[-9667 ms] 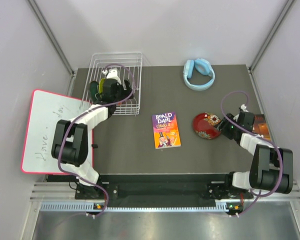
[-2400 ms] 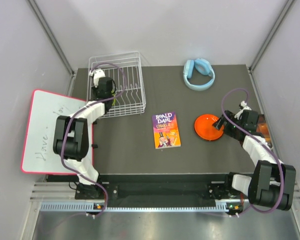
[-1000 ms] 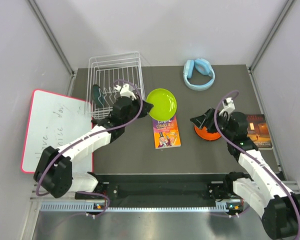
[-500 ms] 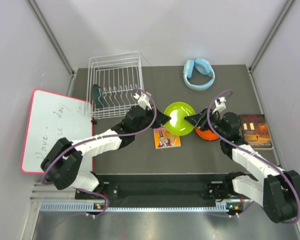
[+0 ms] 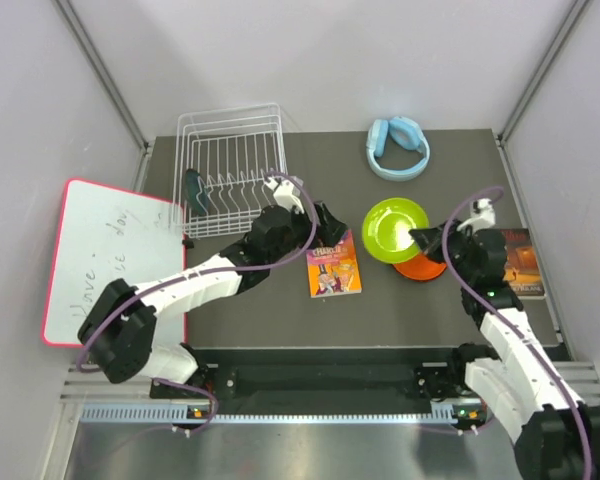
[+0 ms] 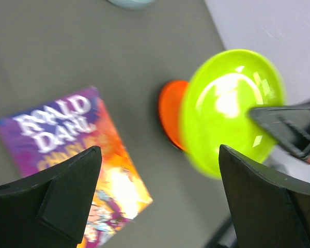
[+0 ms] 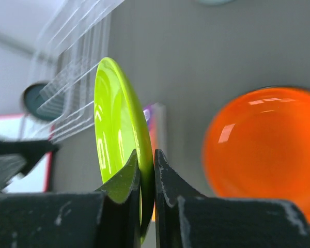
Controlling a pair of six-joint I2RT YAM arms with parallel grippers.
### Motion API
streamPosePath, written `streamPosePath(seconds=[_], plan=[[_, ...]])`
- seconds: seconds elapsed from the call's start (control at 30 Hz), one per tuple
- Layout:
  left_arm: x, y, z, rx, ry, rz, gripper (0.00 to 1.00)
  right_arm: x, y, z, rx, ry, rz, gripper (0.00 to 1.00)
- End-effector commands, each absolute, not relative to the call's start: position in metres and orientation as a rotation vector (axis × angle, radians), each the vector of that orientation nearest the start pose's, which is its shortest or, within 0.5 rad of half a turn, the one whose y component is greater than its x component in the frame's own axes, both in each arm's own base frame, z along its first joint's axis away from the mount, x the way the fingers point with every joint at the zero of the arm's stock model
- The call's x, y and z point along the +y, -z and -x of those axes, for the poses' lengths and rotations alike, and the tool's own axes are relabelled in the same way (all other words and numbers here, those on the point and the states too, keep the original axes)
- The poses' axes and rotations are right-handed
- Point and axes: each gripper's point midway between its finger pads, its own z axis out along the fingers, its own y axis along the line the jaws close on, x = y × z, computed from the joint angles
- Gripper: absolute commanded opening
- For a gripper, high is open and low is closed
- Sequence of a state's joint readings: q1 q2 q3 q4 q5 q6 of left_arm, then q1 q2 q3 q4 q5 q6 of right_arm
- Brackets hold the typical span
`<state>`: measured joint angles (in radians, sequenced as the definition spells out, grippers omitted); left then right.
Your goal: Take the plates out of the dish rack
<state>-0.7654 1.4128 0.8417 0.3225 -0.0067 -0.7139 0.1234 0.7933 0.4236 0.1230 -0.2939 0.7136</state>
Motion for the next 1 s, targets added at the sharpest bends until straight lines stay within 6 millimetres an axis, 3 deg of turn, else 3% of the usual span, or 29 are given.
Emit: streamPosePath(seconds=[0.0, 0.1, 0.2, 0.37, 0.6, 0.8, 0.9, 0.97], plan=[[-0.278, -0.234, -0.335, 1.848, 0.64, -0.032, 0.99, 0.038, -0.168, -0.296, 1.914, -0.538, -0.504, 0.0], [-0.248, -0.25, -0.341, 1.791, 0.475, -0.006, 0.99, 0.014, -0.143, -0.295, 1.975, -0.491, -0.574, 0.0], [-0.216, -0.264, -0.351, 1.733, 0.329, 0.052, 0.99, 0.002, -0.121, -0.295, 2.024, -0.475, -0.613, 0.0], [-0.166, -0.268, -0.382, 1.727, 0.169, 0.159, 0.99, 0.004, -0.106, -0.304, 2.052, -0.529, -0.597, 0.0], [-0.115, -0.266, -0.398, 1.713, 0.048, 0.251, 0.99, 0.009, -0.084, -0.309, 2.094, -0.577, -0.58, 0.0], [-0.091, -0.252, -0.405, 1.735, 0.003, 0.293, 0.99, 0.012, -0.077, -0.307, 2.111, -0.591, -0.555, 0.2], [-0.08, -0.243, -0.408, 1.754, -0.027, 0.317, 0.99, 0.009, -0.079, -0.308, 2.12, -0.572, -0.552, 0.36], [-0.073, -0.234, -0.411, 1.779, -0.04, 0.331, 0.99, 0.007, -0.081, -0.307, 2.134, -0.558, -0.544, 0.56]])
